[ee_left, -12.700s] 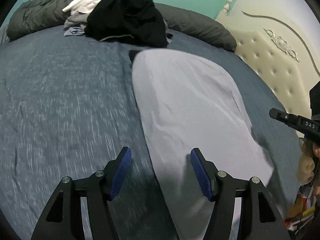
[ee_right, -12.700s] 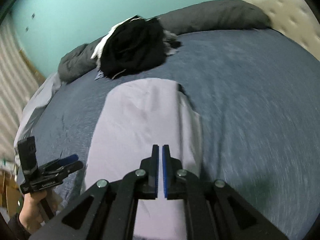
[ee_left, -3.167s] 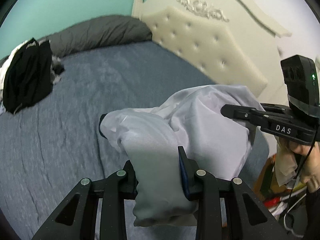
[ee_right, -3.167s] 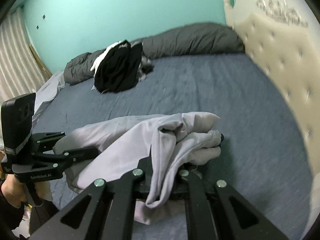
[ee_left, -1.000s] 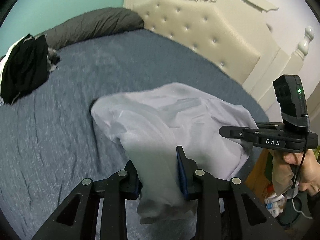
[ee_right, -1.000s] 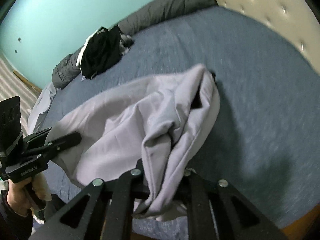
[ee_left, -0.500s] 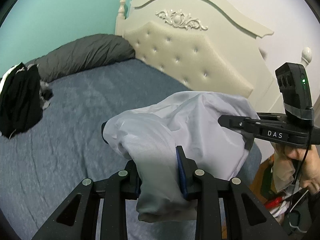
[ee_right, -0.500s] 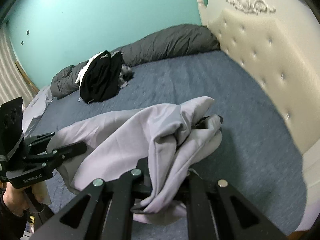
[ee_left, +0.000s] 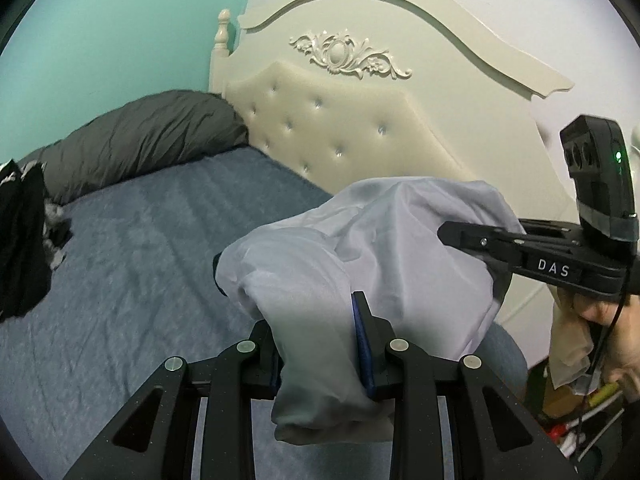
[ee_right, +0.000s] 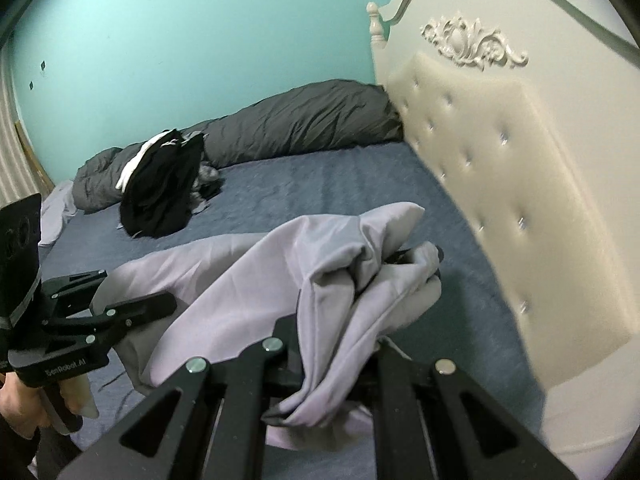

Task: Fold clothes
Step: 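Roll the held jacket end over onto the strip with both grippers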

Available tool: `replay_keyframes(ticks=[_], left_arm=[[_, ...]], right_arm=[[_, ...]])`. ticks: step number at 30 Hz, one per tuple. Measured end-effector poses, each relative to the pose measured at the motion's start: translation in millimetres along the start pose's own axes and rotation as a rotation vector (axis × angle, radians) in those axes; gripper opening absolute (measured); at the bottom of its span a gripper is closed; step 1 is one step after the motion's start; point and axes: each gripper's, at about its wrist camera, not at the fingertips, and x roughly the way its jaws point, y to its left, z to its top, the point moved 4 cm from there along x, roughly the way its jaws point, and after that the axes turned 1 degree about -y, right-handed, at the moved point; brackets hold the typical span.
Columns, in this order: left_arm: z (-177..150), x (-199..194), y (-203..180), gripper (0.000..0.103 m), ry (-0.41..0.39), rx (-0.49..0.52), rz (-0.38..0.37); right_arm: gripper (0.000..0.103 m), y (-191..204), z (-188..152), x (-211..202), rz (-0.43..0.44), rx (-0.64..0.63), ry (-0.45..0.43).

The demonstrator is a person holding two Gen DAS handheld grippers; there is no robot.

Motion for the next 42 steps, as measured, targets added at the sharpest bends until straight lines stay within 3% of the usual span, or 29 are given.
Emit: replay_keyframes(ticks=[12, 15, 22, 27, 34, 42], left_arm=[[27.6, 73.4, -37.2, 0.031, -0.097, 0.024, 0.023], [9.2, 92.1, -44.6, 0.031, -0.089, 0.034, 0.039], [-70.6, 145.6, -54.9, 0.031, 0.005, 0.012, 0.046], [-108.3, 160.4, -67.2, 0.032, 0.045, -0.005, 0.050], [-137.4, 168.7, -63.9, 0.034, 0.129, -0.095, 0.014], [-144.2, 164.0, -62.2, 0.034, 0.137, -0.167, -0.010]], right_arm=[[0.007, -71.6, 41.9, 18.3, -0.110, -0.095, -0.096], [0.007, -87.2, 27.5, 29.3, -0.108, -0.093, -0.098], [0.007, -118.7, -55.0, 81.5, -0.106, -0.036, 0.026], [0.007, -137.4, -98.3, 88.0, -0.094, 0.024, 0.052], [0.008, -161.9, -128.6, 86.2, -0.087, 0.112, 0.096], [0.008, -169.3, -136.3, 84.9, -0.055, 0.156, 0.120]])
